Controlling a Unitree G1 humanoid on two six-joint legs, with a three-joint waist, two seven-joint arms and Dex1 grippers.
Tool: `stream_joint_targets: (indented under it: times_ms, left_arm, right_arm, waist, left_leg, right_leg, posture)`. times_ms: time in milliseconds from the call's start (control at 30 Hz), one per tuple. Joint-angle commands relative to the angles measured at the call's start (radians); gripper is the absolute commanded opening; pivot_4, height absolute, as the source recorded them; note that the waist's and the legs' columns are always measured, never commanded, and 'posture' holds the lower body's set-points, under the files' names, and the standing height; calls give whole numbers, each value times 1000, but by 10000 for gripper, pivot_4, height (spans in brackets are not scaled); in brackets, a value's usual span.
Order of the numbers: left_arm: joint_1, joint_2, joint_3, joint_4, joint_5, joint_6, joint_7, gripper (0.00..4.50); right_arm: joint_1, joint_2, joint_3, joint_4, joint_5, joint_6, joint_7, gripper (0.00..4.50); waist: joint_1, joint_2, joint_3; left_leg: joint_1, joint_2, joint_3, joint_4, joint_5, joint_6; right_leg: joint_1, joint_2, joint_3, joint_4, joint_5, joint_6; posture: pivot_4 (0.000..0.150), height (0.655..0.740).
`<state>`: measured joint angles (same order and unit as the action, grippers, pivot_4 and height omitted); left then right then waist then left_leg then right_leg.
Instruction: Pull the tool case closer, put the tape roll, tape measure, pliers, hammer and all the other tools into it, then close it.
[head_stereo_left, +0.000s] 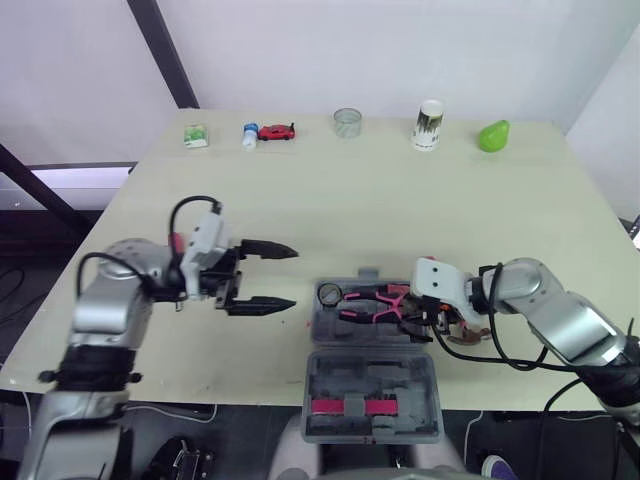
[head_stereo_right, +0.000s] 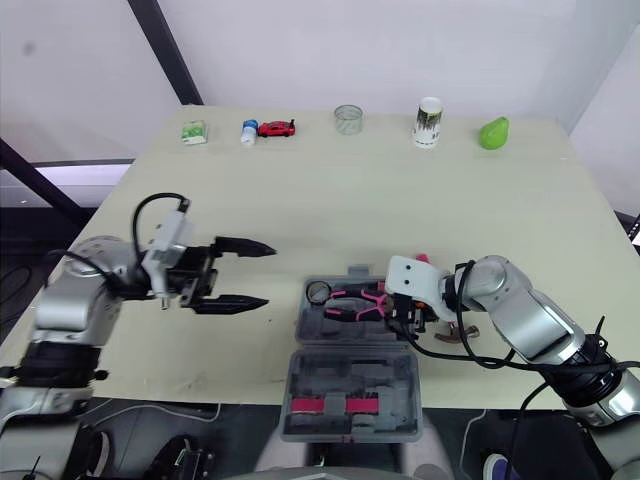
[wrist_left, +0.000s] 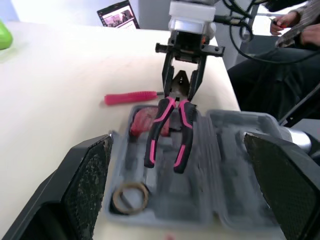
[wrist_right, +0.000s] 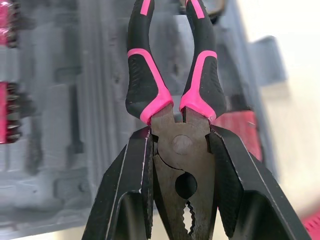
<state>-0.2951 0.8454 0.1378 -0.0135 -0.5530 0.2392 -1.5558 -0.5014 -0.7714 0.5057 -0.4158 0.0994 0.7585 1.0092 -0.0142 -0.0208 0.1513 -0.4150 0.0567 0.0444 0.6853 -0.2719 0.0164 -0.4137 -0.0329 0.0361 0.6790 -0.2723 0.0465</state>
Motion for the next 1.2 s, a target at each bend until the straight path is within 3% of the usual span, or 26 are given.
stream_joint_targets:
  times_ms: [33, 400, 800, 1167, 1200]
  left_arm:
    - [55, 52, 56, -58, -48, -43, -55, 44249]
    - [118, 126, 85, 2, -87, -162, -59, 44249]
    - [85, 141, 59, 4, -114, -125, -59, 44249]
    - [91, 124, 61, -26, -118, -105, -50, 44249]
    - [91, 123, 62, -27, -118, -104, -50, 44797]
  right_arm:
    - [-19, -5, 18, -57, -31, 9, -5, 10315]
    - [-69, 43, 140, -65, -115, 113, -22, 10315]
    - [-148, 171, 242, 8, -161, 162, -43, 10315]
    - [-151, 198, 264, 48, -180, 128, -40, 10315]
    - [-150, 195, 260, 48, -179, 123, -37, 15313]
  waist:
    - [3, 0, 0]
    - [3, 0, 0]
    - [-1, 0, 0]
    - [-5, 0, 0]
    - [-5, 0, 0]
  left_leg:
    - [0, 0, 0, 0, 0, 0]
    - [0, 0, 3, 0, 0, 0]
    - [0, 0, 3, 0, 0, 0]
    - [1, 1, 3, 0, 0, 0]
    - [1, 1, 3, 0, 0, 0]
  right_leg:
    - [0, 0, 0, 0, 0, 0]
    - [0, 0, -2, 0, 0, 0]
    - [0, 1, -2, 1, 0, -1]
    - [0, 2, -2, 1, 0, -1]
    - [0, 2, -2, 1, 0, -1]
  posture:
    - [1500, 7400]
    - [1500, 7400]
    - [1500, 7400]
    - [1500, 7400]
    - [1500, 7400]
